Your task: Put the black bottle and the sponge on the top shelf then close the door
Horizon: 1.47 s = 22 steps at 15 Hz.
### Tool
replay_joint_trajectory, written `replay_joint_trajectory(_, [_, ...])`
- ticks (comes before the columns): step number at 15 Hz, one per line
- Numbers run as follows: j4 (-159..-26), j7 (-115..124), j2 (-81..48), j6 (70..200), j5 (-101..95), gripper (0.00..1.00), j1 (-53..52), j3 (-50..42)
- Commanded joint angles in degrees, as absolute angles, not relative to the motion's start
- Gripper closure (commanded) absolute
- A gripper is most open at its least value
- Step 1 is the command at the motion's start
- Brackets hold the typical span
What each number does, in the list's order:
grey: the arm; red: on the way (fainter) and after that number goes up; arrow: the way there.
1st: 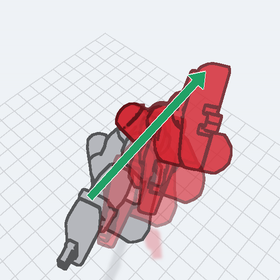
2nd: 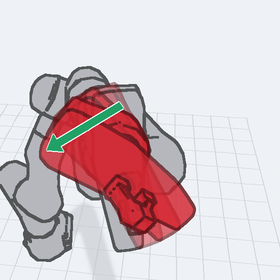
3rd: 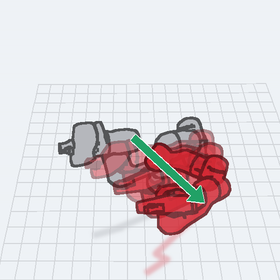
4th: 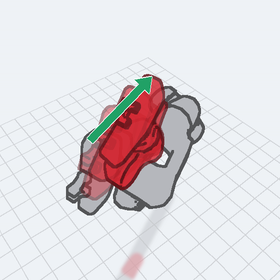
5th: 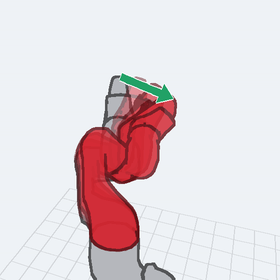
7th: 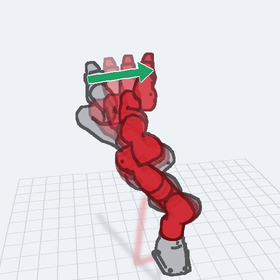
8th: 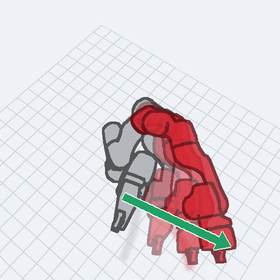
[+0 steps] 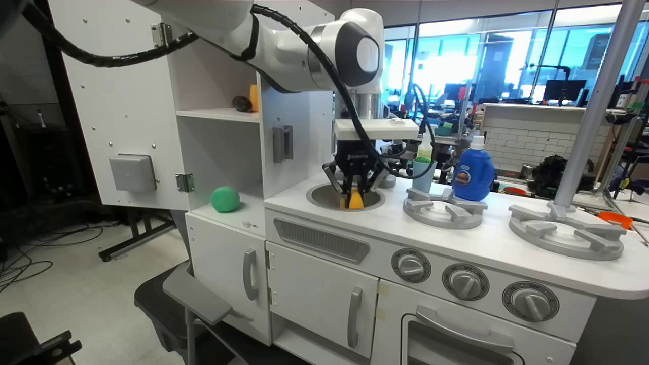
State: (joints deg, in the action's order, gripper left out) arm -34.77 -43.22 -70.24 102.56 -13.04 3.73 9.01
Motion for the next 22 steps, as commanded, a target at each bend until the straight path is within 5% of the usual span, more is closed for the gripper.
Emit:
replay_joint_trajectory(1, [-36.6,-46.1,-63.3,97.8,-15.1,0.94,2.1,8.7])
replay_joint_trajectory(14, [-47.2,-78.0,-36.8,76.2,-18.1,0.95,0.6,10.6])
replay_joint_trajectory(22, [-69.9,-88.4,-19.4,80.3,-21.3,0.95,-0.6,12.7])
